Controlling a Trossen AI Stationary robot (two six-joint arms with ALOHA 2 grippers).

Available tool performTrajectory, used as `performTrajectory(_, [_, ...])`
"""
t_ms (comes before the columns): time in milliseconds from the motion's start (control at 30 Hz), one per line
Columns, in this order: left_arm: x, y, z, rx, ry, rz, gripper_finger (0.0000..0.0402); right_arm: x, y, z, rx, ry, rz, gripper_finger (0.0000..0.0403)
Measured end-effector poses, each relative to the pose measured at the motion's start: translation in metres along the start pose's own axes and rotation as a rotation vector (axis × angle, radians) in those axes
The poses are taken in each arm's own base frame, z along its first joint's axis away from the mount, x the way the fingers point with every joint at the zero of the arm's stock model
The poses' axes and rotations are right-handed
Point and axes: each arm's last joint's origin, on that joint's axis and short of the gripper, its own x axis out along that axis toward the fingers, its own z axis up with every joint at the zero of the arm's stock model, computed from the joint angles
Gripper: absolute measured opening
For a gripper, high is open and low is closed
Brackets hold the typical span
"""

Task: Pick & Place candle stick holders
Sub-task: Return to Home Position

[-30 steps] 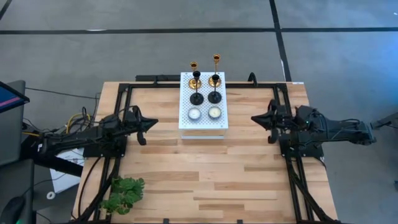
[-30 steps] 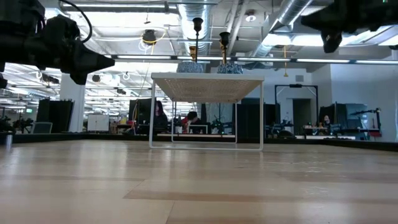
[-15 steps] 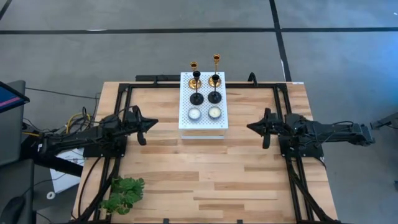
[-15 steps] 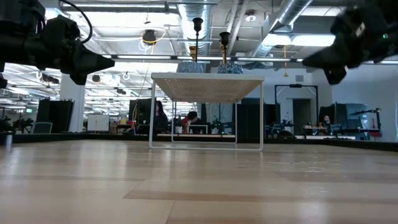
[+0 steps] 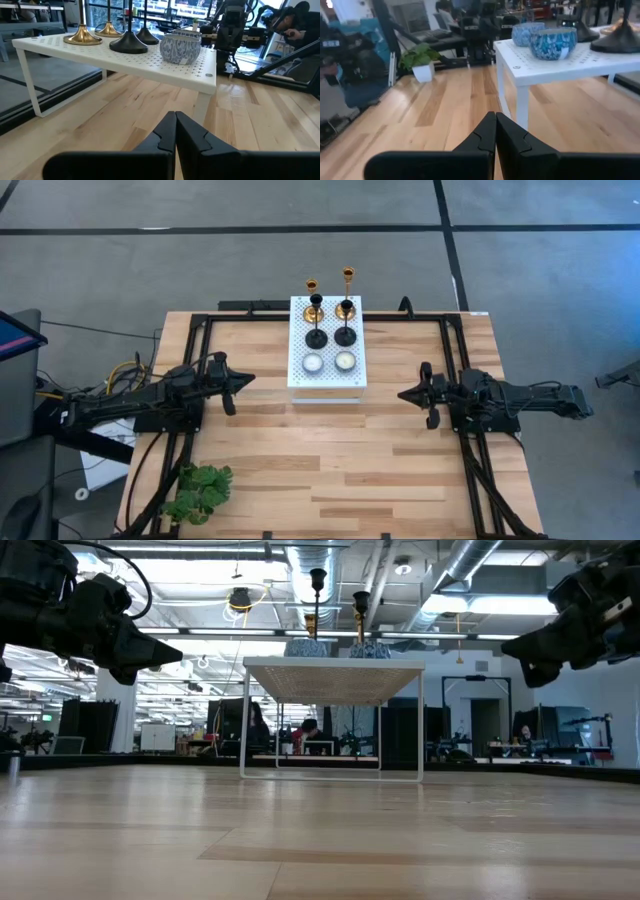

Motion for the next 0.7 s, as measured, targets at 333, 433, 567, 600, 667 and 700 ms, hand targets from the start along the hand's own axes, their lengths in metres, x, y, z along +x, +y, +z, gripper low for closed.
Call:
performTrajectory(333, [0.0000, 0.0000, 0.0000, 0.000, 0.000, 0.000, 0.0006, 0.0006, -0.0004, -0.0011, -0.022, 0.012, -0.014, 0.0000])
performTrajectory(433, [0.0000, 0.0000, 0.0000, 0.000, -0.001, 0.000, 0.0006, 0.0006, -0.0004, -0.0010, -0.019, 0.012, -0.014, 0.0000])
performTrajectory(567, [0.0000, 0.0000, 0.0005, 0.000, -0.004, 0.000, 0.0006, 0.0006, -0.0004, -0.0010, -0.019, 0.012, -0.014, 0.0000])
performTrajectory(600, [0.0000, 0.0000, 0.0005, 0.000, -0.004, 0.000, 0.0006, 0.0006, -0.0004, -0.0011, -0.019, 0.012, -0.014, 0.0000])
performTrajectory(667, [0.0000, -0.0001, 0.0005, 0.000, -0.004, -0.001, 0.0007, 0.0006, -0.0004, -0.0011, -0.019, 0.012, -0.015, 0.0000])
performTrajectory(700, [0.0000, 0.0000, 0.0005, 0.000, -0.004, 0.000, 0.0008, 0.0006, -0.0004, -0.0011, -0.019, 0.012, -0.015, 0.0000])
